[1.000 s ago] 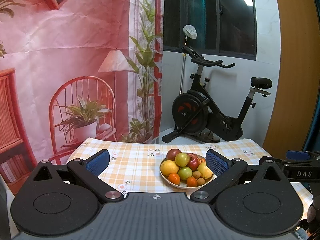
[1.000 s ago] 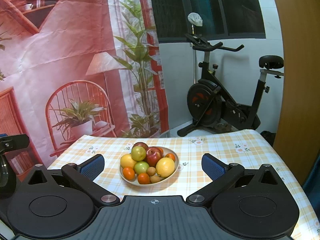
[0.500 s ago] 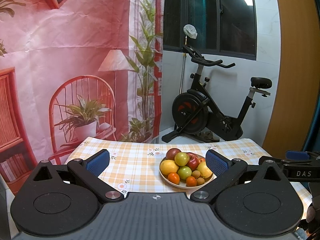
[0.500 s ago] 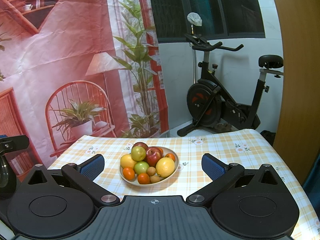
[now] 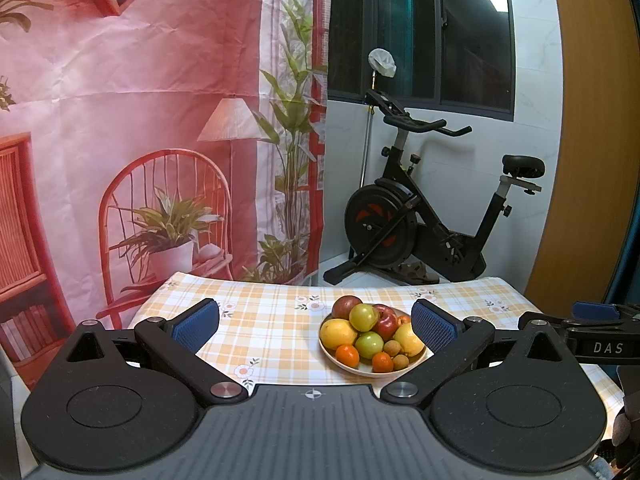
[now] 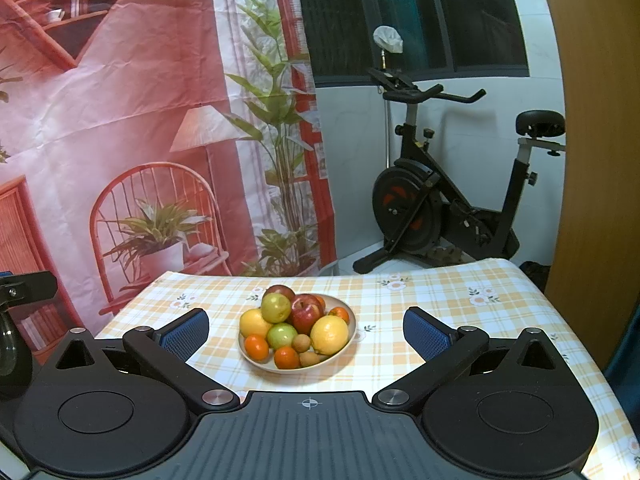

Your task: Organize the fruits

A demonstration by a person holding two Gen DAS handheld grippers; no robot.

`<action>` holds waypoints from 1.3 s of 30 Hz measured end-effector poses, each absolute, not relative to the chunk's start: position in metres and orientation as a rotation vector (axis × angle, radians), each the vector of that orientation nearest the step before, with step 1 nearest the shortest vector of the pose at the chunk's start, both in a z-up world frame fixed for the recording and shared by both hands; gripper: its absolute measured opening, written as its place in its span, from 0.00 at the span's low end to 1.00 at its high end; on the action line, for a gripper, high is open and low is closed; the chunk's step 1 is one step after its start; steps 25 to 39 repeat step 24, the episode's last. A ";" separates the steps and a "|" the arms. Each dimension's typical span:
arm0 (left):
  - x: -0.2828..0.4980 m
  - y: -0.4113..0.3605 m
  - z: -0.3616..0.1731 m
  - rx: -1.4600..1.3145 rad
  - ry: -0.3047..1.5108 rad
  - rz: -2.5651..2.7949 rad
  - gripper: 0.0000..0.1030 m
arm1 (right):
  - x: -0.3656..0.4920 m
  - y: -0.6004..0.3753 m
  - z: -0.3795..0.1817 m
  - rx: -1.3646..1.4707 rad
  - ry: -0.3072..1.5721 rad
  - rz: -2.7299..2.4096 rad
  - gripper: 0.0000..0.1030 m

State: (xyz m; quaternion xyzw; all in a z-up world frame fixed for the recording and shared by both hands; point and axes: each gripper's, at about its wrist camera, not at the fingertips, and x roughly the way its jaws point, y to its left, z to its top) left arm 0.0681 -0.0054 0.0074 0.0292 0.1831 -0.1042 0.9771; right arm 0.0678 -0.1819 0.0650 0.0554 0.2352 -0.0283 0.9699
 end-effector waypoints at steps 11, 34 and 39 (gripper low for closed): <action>0.069 -0.005 0.008 0.054 0.374 -0.211 1.00 | 0.068 -0.182 0.065 0.112 0.475 -0.057 1.00; 0.068 -0.005 0.007 0.049 0.378 -0.209 1.00 | 0.068 -0.182 0.065 0.113 0.475 -0.056 1.00; 0.068 -0.005 0.007 0.049 0.378 -0.209 1.00 | 0.068 -0.182 0.065 0.113 0.475 -0.056 1.00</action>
